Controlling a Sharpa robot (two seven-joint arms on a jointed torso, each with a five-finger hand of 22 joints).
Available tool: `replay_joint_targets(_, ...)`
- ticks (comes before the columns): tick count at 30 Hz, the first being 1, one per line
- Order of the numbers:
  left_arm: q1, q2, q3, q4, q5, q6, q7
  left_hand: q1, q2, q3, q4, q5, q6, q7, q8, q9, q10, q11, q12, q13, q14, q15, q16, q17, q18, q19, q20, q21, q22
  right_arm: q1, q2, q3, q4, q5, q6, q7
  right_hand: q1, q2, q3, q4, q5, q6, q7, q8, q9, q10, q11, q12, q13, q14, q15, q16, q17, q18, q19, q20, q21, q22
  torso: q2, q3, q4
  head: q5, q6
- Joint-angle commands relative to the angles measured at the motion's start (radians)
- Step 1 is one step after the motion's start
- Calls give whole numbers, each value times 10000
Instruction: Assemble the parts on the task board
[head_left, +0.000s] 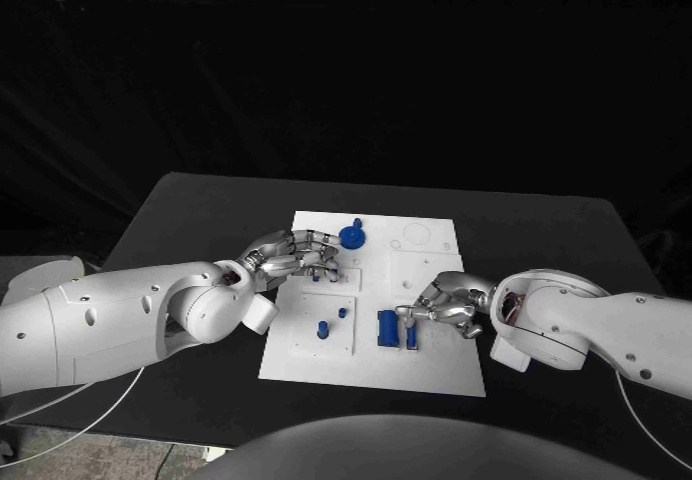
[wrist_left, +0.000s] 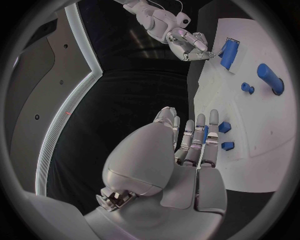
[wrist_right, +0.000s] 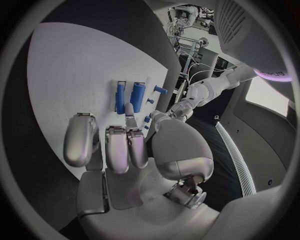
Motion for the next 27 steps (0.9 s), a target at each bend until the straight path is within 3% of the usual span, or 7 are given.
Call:
replay_joint_targets(1, -9, 19, 6, 7, 16, 249, 48, 98, 17, 59, -5, 50, 99, 634, -31, -17, 80, 21, -54, -19, 100, -7, 34, -10, -127, -6, -43, 58, 18, -21, -30, -8, 21, -100, -93, 121, 25, 89, -76, 9, 24, 153, 1, 32, -37, 881, 58, -35, 2432, 713, 82, -47, 961, -81, -21, 44, -49, 1625, 5, 0, 6, 8, 1)
replay_joint_targets(7, -11, 13, 6, 19, 16, 255, 41, 94, 17, 87, -12, 50, 125, 664, -26, -20, 116, 8, -60, -27, 113, -8, 33, -14, -137, -8, -53, 66, 35, -23, -160, -7, 186, -532, -1244, 753, 14, 135, -173, 34, 58, 189, -7, 11, -140, 972, 43, 75, 2537, 728, 66, -3, 1020, -122, 51, 31, 171, 1685, 7, 1, 7, 45, 1)
replay_joint_targets(10, -11, 13, 6, 16, 16, 258, 33, 93, 15, 91, -13, 50, 129, 666, -25, -21, 124, 9, -60, -28, 116, -9, 34, -15, -138, -8, -55, 67, 38, -24, -238, -7, 243, -1489, -1655, 815, -438, 277, -499, 49, -158, 42, 46, -144, -386, 994, 81, 101, 2562, 734, 93, 14, 1032, -133, 73, 40, 216, 1695, 8, 2, 3, 30, 1)
replay_joint_targets(13, -11, 19, 6, 13, 16, 266, 29, 91, 12, 100, -15, 51, 135, 667, -26, -23, 143, 13, -61, -31, 123, -10, 34, -16, -142, -10, -59, 70, 44, -25, -293, -7, 241, -2520, -1601, 655, -769, 350, -901, 47, -139, -142, 65, -228, -661, 975, 84, 78, 2538, 721, 100, -22, 972, -121, 59, 48, 178, 1681, -2, -3, 3, 39, 1)
replay_joint_targets(17, -11, 22, 5, 15, 16, 278, 28, 91, 12, 100, -15, 51, 135, 667, -26, -23, 144, 13, -61, -31, 123, -10, 34, -16, -142, -10, -60, 70, 44, -40, -349, -8, 237, -3470, -1242, 424, -1029, 492, -1325, 44, -668, -210, 61, -213, -932, 975, 55, 78, 2538, 714, 78, -38, 944, -118, 53, 37, 174, 1678, 2, 0, 13, 33, 1)
replay_joint_targets(27, -13, 27, 5, 6, 16, 300, 27, 88, 9, 111, -17, 52, 139, 664, -27, -26, 164, 18, -62, -34, 130, -12, 35, -17, -146, -10, -64, 73, 51, -103, -393, -8, 245, -3862, -924, 263, -1137, 684, -1682, 44, -890, -38, 35, -155, -1131, 1007, 47, 118, 2577, 723, 68, -10, 977, -126, 65, 30, 216, 1689, 6, -1, 9, 22, 1)
